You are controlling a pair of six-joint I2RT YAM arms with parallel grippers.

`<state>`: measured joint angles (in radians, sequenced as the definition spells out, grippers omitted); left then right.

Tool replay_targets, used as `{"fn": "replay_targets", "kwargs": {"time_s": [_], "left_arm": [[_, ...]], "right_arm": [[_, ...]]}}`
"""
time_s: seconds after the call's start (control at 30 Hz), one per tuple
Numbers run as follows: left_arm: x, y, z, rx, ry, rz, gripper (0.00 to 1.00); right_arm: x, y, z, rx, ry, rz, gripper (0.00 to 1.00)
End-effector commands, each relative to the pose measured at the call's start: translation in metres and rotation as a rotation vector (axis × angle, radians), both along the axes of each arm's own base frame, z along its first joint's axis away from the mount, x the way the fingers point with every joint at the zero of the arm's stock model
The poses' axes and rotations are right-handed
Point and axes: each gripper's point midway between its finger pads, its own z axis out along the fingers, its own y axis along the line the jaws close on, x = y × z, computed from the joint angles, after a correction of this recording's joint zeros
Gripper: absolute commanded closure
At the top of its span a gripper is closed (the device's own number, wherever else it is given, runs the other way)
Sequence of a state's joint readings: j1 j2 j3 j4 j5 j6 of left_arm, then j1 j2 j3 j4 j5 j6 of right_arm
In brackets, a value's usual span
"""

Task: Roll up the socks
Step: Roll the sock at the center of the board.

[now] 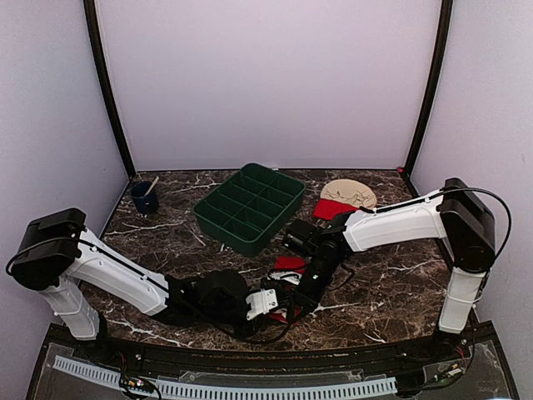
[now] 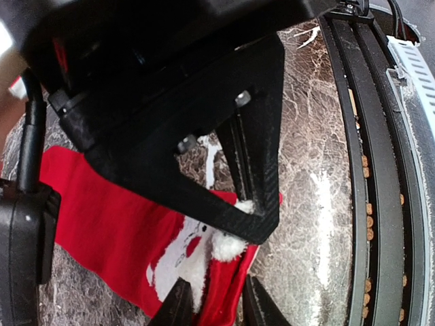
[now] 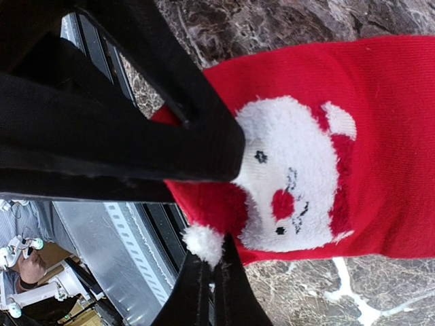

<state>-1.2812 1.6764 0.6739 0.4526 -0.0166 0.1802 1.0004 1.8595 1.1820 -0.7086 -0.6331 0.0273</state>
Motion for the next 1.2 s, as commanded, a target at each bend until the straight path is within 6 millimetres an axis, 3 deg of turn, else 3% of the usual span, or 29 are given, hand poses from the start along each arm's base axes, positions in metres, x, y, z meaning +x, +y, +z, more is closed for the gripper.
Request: {"fn": "replay_targets", "kwargs": {"time_s": [0.0,0.5,0.83,0.97,1.17], "left_arm": [[-0.002,-0.005,0.001,0.007,0.006,-0.008,0.75],[-0.006,-0.006,-0.005,0.035,0.034,-0.023,0.90],[-0.014,-0.003,-0.010,0.061,0.084,-0.047,0.93],[-0.016,-0.004,-0.010,0.069,0.101,-0.053,0.94],[-0.018,-0.005,-0.010,0.081,0.144,-0.039,0.94]], "right_arm": [[0.002,0.003,0.003,0.004,0.010,-0.002,1.00],[0.004,0.002,0.003,-0.006,-0.006,-0.014,0.99],[0.006,0.002,0.001,-0.001,-0.010,-0.052,0.78],[0.009,0.005,0.005,0.019,-0.023,-0.067,0.77],[0.004,-0.004,-0.004,0.000,-0.013,-0.089,0.76]]}}
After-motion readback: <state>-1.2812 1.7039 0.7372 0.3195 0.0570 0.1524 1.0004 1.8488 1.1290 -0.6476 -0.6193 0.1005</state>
